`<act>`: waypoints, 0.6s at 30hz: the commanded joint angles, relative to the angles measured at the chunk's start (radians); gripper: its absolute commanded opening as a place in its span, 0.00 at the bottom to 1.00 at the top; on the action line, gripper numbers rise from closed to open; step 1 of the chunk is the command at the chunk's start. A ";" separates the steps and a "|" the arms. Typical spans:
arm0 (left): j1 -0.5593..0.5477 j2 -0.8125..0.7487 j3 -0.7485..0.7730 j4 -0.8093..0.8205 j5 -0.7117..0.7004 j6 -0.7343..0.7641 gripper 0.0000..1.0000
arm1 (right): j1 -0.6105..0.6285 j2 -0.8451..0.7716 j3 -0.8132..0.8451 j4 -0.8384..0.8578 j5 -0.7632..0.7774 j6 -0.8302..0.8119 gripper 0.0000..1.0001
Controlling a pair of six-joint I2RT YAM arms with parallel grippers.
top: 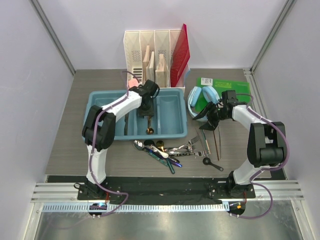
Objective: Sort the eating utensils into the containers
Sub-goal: Place the spoon in the storage box.
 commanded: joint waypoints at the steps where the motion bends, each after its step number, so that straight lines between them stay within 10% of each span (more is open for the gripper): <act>1: -0.001 -0.155 -0.028 0.073 -0.053 0.013 0.39 | -0.002 -0.058 0.008 -0.007 0.004 0.003 0.64; 11: -0.005 -0.469 -0.167 0.093 0.106 0.038 0.41 | -0.002 -0.128 -0.040 -0.006 0.037 0.014 0.64; 18: -0.077 -0.800 -0.552 0.097 0.218 -0.115 0.46 | 0.000 -0.161 -0.058 -0.006 0.065 0.037 0.64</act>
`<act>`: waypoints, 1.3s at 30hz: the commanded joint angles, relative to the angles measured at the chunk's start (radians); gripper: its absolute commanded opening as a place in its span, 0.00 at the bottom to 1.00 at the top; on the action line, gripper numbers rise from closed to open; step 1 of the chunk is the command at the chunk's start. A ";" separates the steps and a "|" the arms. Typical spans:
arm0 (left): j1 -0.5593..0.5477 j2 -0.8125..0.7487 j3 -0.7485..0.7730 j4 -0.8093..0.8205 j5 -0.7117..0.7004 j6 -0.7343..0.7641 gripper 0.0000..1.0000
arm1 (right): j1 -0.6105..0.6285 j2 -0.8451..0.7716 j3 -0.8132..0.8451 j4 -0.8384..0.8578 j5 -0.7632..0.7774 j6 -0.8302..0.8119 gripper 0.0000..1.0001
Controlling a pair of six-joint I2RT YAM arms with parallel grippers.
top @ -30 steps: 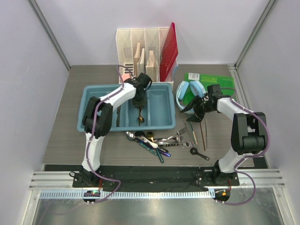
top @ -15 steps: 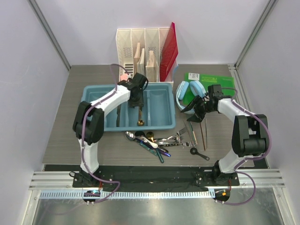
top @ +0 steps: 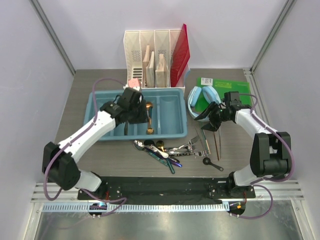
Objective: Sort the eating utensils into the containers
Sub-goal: Place the spoon in the storage box, then pick up the spoon from the center of the board.
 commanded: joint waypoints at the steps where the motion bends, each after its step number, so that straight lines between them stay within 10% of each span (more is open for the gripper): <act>1: -0.037 -0.220 -0.221 0.026 0.094 -0.126 0.46 | 0.003 -0.036 -0.007 0.004 0.024 0.030 0.65; 18: -0.110 -0.269 -0.569 0.258 0.064 -0.460 0.51 | 0.061 0.053 0.013 0.021 0.047 0.055 0.64; 39: -0.344 -0.003 -0.413 0.002 -0.311 -0.855 0.49 | 0.059 0.017 -0.062 0.015 0.028 -0.003 0.64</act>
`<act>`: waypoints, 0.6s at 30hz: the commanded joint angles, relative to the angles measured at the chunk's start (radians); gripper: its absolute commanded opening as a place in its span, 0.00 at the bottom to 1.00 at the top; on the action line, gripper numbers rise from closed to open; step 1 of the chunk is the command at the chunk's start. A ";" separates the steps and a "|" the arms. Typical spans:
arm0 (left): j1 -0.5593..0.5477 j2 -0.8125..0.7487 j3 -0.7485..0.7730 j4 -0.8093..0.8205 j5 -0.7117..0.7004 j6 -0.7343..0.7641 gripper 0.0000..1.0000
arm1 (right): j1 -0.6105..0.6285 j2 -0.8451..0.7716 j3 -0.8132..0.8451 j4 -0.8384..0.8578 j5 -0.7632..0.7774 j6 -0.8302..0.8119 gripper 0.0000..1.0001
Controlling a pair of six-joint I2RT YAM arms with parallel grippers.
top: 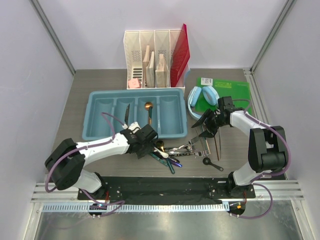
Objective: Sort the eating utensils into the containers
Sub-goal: Pick up the spoon from the center of the board.
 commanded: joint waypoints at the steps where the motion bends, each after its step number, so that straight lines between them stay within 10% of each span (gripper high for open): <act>1: -0.020 0.029 0.033 -0.037 -0.105 -0.092 0.48 | 0.002 -0.043 -0.010 0.005 -0.014 -0.025 0.64; 18: -0.040 0.138 0.073 -0.005 -0.094 -0.095 0.48 | -0.002 -0.035 -0.016 -0.003 -0.026 -0.039 0.64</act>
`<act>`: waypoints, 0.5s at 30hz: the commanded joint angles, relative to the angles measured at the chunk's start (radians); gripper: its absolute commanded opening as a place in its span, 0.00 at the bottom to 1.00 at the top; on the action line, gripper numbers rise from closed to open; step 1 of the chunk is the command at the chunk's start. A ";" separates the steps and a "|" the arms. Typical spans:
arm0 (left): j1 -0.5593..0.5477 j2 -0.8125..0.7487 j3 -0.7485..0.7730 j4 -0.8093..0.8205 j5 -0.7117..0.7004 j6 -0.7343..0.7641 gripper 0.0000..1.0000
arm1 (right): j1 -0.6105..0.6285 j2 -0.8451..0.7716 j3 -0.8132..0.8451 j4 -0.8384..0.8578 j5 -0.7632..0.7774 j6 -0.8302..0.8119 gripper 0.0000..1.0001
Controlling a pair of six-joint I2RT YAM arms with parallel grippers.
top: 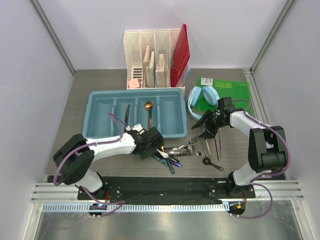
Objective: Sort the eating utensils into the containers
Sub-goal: Pick up the spoon from the center of the board.
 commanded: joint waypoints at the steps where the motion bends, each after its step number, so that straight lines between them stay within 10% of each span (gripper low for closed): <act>1: -0.002 0.039 0.035 0.013 -0.041 -0.017 0.48 | -0.004 -0.035 0.001 -0.003 -0.018 -0.015 0.64; 15: -0.010 0.076 -0.020 -0.035 0.015 -0.042 0.26 | -0.004 -0.010 0.010 0.001 -0.011 -0.018 0.64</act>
